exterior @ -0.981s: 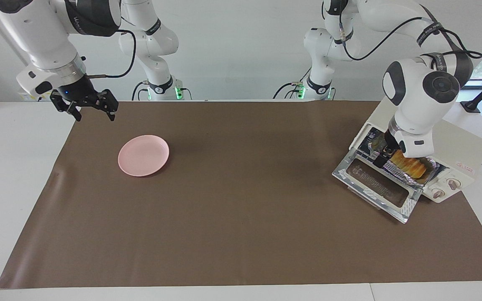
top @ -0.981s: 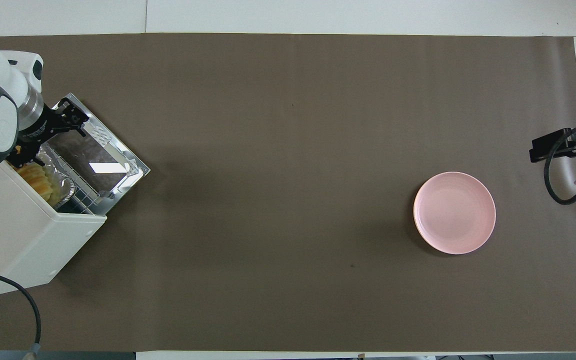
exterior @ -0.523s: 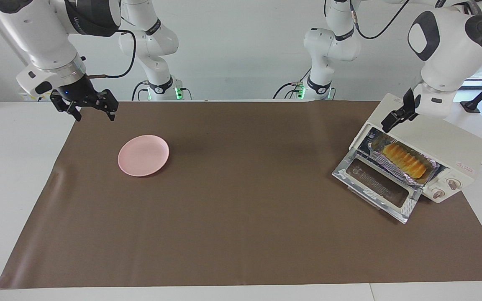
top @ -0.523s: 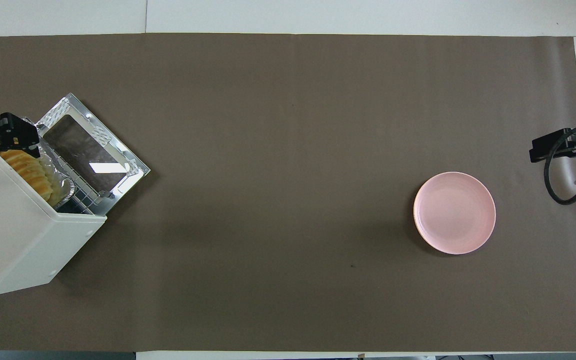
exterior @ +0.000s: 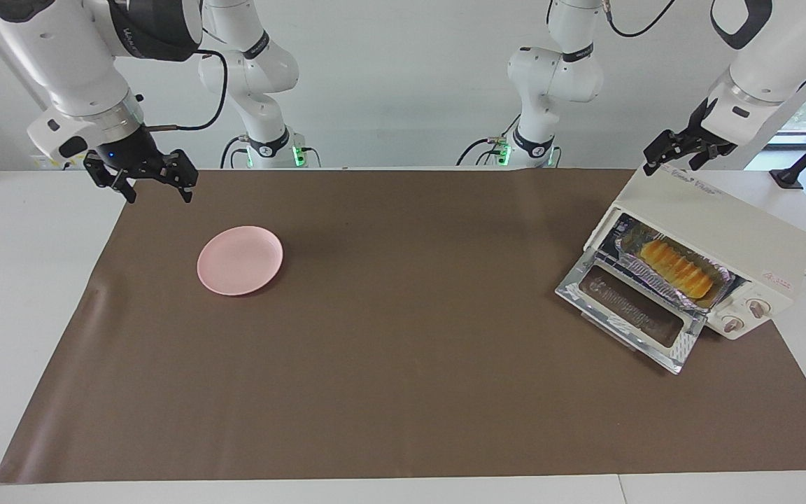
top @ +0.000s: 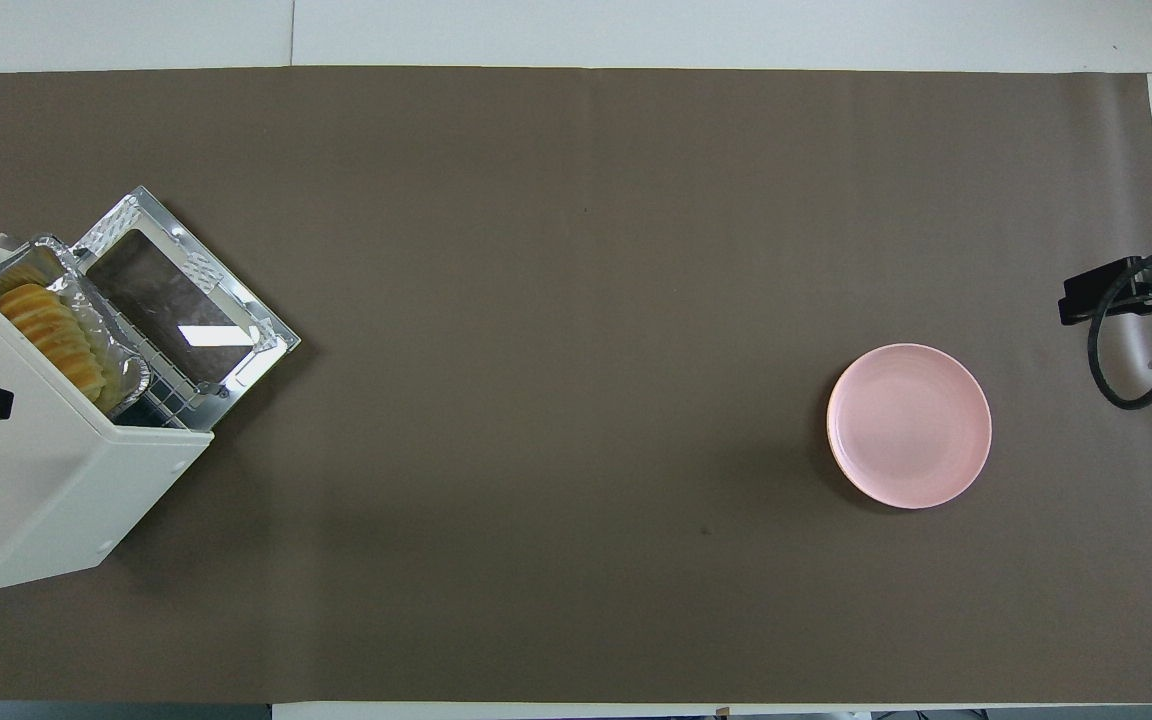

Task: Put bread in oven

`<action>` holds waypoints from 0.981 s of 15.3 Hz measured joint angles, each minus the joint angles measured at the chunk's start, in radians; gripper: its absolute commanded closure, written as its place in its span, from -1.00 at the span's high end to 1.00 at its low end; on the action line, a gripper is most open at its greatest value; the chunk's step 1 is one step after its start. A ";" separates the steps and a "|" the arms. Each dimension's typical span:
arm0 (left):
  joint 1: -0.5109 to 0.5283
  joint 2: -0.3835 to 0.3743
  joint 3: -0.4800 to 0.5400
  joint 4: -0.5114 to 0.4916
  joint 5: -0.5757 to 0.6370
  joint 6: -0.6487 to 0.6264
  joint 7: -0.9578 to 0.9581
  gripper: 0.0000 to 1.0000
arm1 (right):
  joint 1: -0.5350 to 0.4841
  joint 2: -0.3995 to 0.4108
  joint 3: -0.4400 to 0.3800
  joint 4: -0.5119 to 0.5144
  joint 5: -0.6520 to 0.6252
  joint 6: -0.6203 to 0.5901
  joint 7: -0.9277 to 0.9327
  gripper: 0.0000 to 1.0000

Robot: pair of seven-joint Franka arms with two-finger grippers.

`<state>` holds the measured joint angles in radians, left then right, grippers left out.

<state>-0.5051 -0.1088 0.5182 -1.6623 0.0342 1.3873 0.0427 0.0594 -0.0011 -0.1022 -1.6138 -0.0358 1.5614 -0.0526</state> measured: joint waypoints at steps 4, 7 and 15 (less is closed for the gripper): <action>0.336 0.020 -0.395 -0.002 0.000 0.091 0.000 1.00 | 0.000 0.000 0.000 0.000 0.000 0.000 0.000 1.00; 0.386 0.044 -0.442 -0.002 -0.009 0.100 0.000 1.00 | 0.000 0.000 0.000 0.000 0.000 0.000 0.000 1.00; 0.407 0.091 -0.444 0.028 -0.035 0.109 0.001 1.00 | 0.000 0.000 0.000 0.000 0.000 0.000 0.000 1.00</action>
<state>-0.0981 -0.0177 0.0740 -1.6340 -0.0004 1.4968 0.0436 0.0594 -0.0011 -0.1022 -1.6138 -0.0358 1.5614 -0.0526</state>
